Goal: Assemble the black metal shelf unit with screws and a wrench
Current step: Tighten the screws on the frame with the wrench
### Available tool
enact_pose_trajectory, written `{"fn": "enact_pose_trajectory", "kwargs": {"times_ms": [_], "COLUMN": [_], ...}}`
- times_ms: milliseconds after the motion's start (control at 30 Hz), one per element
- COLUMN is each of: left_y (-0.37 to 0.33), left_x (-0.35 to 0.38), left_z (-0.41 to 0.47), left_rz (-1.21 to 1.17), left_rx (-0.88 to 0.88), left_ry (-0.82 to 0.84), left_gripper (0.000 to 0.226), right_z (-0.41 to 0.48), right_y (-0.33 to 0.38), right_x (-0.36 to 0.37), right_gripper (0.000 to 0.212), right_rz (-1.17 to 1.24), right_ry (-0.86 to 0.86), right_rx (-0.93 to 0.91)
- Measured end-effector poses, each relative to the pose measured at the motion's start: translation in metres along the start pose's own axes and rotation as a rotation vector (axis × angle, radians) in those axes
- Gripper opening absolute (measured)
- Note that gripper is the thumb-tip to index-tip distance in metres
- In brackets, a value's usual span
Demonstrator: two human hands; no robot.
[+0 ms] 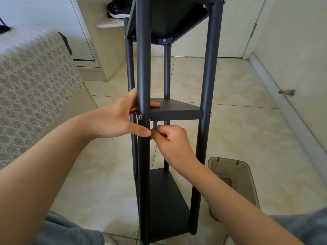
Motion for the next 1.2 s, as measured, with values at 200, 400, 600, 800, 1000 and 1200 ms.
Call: {"fn": "enact_pose_trajectory", "kwargs": {"times_ms": [200,400,600,800,1000,1200], "left_y": [0.000,-0.001,-0.002,-0.004,-0.006,-0.011], "left_x": [0.000,-0.001,0.000,0.000,0.002,0.002], "left_z": [-0.002,-0.003,-0.002,-0.001,0.000,0.000], "left_rz": [-0.001,-0.021,-0.015,-0.016,0.013,0.104], "left_rx": [-0.003,-0.006,-0.008,-0.016,-0.017,-0.046], "left_ry": [-0.001,-0.004,-0.002,0.004,0.007,-0.022], "left_gripper": [0.090,0.093,0.094,0.095,0.092,0.086], "right_z": [0.009,0.011,0.017,0.019,0.007,-0.028], "right_y": [0.001,0.000,-0.012,-0.018,-0.020,-0.026], "right_x": [0.001,0.011,0.022,0.026,0.011,-0.002], "right_gripper": [0.026,0.025,0.016,0.013,0.026,0.026], "right_rz": [-0.023,-0.044,0.000,0.023,-0.101,-0.281], "right_ry": [-0.015,-0.085,-0.237,-0.288,-0.100,0.379], "right_rx": [-0.012,-0.078,-0.076,-0.102,-0.075,0.227]}}
Point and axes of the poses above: each hand's wrist, its own z-axis towards the middle knuckle, its own x-axis out of the palm, y = z × x, the point moved 4 cm from there along z, towards the middle knuckle, and after that the axes turned 12 degrees about -x, right-handed, at the moved point
